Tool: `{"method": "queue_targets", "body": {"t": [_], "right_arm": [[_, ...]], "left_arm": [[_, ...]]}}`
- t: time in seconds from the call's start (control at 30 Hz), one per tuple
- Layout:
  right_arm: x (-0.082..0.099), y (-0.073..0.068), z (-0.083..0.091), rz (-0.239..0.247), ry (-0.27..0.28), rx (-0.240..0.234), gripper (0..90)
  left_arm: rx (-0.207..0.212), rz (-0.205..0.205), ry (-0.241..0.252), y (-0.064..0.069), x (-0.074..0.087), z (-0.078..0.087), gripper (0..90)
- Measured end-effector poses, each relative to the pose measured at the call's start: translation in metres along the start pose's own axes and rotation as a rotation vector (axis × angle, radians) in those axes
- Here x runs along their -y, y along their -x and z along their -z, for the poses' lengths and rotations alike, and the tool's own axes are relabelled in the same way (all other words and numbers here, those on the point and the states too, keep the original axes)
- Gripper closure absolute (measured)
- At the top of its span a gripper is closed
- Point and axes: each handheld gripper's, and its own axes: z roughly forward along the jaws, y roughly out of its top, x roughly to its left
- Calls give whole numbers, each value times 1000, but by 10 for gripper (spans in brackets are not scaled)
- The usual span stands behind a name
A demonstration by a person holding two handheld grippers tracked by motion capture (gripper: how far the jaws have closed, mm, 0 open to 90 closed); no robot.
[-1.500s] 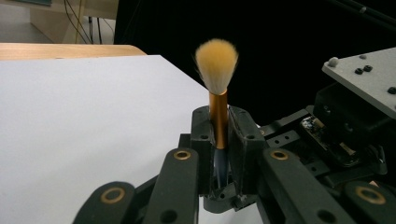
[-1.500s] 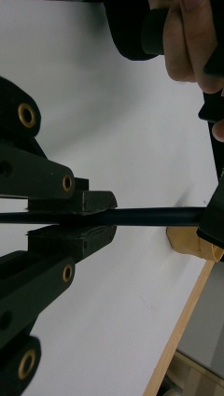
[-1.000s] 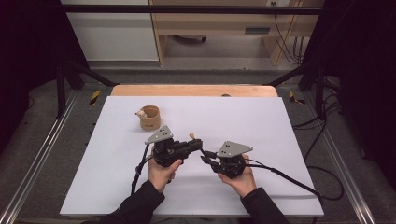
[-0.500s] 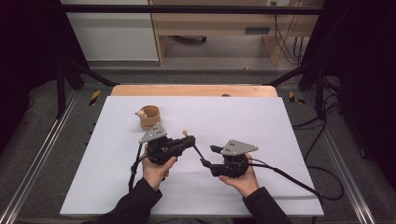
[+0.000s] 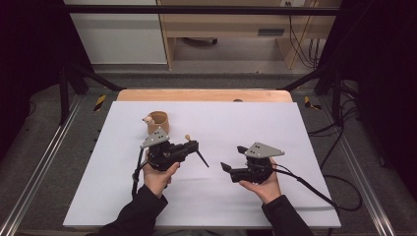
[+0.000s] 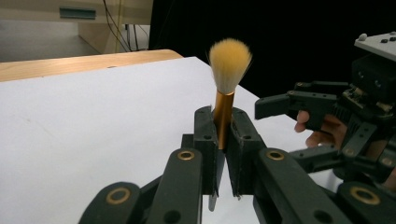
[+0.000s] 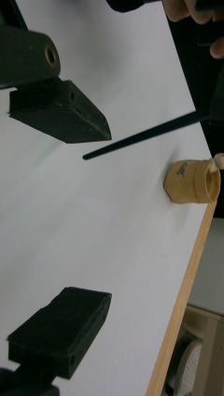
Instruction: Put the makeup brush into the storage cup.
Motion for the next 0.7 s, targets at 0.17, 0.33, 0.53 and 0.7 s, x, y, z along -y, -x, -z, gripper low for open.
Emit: {"method": "queue_targets", "body": {"t": [0.17, 0.33, 0.53, 0.7], "right_arm": [[0, 10, 8, -23, 7, 27, 151], [1, 18, 16, -36, 13, 45, 144], [3, 29, 26, -65, 17, 77, 121], [5, 38, 34, -80, 18, 110, 116]], "left_arm": [[-17, -3, -5, -3, -1, 4, 833], [-32, -10, 1, -6, -2, 11, 833], [-71, 3, 0, -13, -4, 18, 834], [-104, 6, 2, -20, -6, 25, 834]]}}
